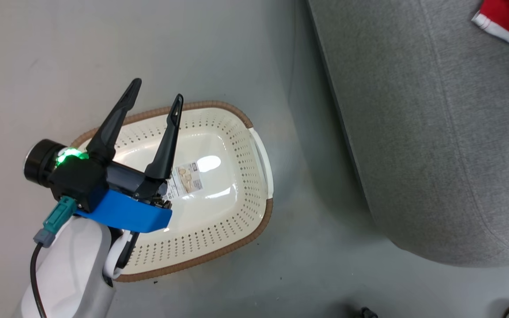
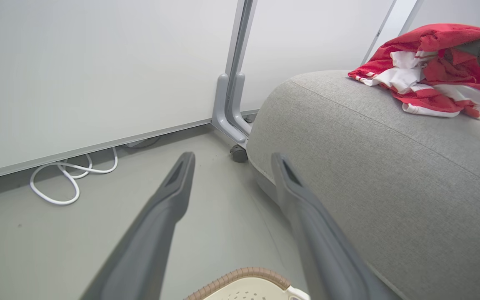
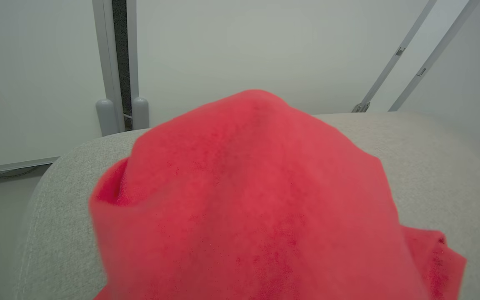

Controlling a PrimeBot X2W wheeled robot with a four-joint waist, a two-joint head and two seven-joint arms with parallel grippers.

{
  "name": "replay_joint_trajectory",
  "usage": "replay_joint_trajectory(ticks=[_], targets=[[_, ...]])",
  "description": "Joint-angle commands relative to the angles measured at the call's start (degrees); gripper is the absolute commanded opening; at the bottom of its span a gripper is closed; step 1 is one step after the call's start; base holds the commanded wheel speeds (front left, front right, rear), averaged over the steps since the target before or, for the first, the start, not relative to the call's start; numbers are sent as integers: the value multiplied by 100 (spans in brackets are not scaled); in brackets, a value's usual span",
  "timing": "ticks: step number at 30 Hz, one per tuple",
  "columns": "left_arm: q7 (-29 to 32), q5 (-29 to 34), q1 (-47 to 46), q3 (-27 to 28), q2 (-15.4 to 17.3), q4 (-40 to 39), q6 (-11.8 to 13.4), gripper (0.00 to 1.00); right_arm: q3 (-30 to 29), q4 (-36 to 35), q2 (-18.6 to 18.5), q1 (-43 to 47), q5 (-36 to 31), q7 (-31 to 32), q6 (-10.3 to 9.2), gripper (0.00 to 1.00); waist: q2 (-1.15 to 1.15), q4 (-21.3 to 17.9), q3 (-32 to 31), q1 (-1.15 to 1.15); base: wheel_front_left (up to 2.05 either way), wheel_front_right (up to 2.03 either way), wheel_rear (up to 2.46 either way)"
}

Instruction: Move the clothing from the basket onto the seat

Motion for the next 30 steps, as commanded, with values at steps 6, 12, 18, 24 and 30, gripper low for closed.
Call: replay_joint_trajectory(ticks=[6, 12, 18, 24, 30], targets=[[-16, -81, 223, 97, -171, 78, -12, 100, 65, -74, 42, 392, -127, -37, 1, 100, 0, 19, -561, -1, 0, 0, 0], [-16, -183, 570, 197, -366, 225, -12, 100, 253, -65, 117, 840, -174, -39, 1, 100, 0, 29, -1290, -1, 0, 0, 0], [-16, -276, 1120, 341, -635, 400, -12, 100, 554, -26, 178, 1426, -122, -40, 0, 100, 0, 78, -2115, -1, 0, 0, 0], [-15, -307, 1682, 581, -890, 519, -12, 100, 850, -248, 343, 2172, 5, -43, 1, 100, 0, 206, -2777, -1, 0, 0, 0], [-16, -315, 2113, 850, -1077, 615, -12, 100, 1029, -861, 524, 3054, 105, -43, 1, 100, 0, 475, -3263, -1, 0, 0, 0]])
